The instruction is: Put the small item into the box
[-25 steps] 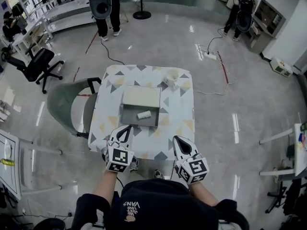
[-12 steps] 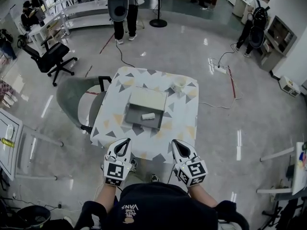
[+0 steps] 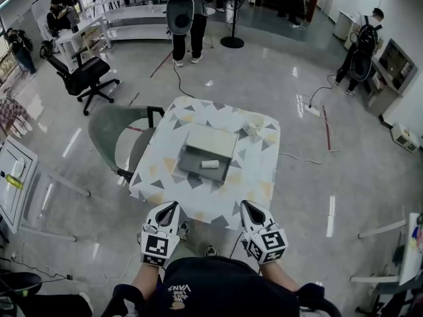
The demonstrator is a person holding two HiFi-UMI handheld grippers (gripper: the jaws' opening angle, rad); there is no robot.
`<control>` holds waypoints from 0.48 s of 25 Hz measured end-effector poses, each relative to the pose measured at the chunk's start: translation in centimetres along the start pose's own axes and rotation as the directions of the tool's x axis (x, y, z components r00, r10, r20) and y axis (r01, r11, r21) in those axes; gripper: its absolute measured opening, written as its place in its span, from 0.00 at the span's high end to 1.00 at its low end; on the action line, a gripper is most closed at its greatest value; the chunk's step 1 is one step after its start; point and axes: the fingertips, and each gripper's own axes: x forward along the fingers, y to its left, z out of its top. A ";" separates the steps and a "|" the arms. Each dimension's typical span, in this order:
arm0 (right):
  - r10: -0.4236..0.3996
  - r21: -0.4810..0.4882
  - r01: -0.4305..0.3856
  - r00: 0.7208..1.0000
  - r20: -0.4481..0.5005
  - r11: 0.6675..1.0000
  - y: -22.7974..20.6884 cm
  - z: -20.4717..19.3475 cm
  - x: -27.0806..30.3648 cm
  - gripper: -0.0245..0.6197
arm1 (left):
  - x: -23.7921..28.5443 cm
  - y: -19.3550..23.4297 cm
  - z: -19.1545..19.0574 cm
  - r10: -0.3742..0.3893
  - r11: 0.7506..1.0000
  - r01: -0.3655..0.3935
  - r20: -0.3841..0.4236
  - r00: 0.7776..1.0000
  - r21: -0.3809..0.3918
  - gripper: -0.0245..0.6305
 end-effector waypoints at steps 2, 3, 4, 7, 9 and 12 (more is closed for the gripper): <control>0.002 0.001 -0.002 1.000 0.002 1.000 0.2 -0.1 -0.2 0.96 | -0.4 -0.4 -0.2 -0.003 1.000 0.003 -0.005 1.000 -0.008 0.95; 0.005 0.002 -0.005 1.000 0.002 1.000 0.4 -0.2 -0.3 0.96 | -0.5 -0.6 -0.3 -0.005 1.000 0.005 -0.003 1.000 -0.013 0.95; 0.009 0.002 -0.009 1.000 0.001 1.000 0.5 -0.3 -0.4 0.96 | -0.7 -0.7 -0.3 -0.004 1.000 0.004 0.001 1.000 -0.018 0.95; 0.020 -0.003 -0.020 1.000 -0.007 1.000 0.8 -0.7 -0.4 0.96 | -1.2 -0.8 -0.4 0.006 0.999 -0.005 0.013 1.000 -0.034 0.95; 0.026 -0.008 -0.026 1.000 -0.011 1.000 1.0 -0.9 -0.4 0.96 | -1.5 -0.8 -0.7 0.014 0.999 -0.013 0.014 1.000 -0.043 0.95; 0.038 -0.019 -0.038 0.999 -0.013 0.999 1.4 -0.9 -0.4 0.96 | -2.0 -0.8 -1.1 0.026 0.998 -0.026 0.011 1.000 -0.055 0.95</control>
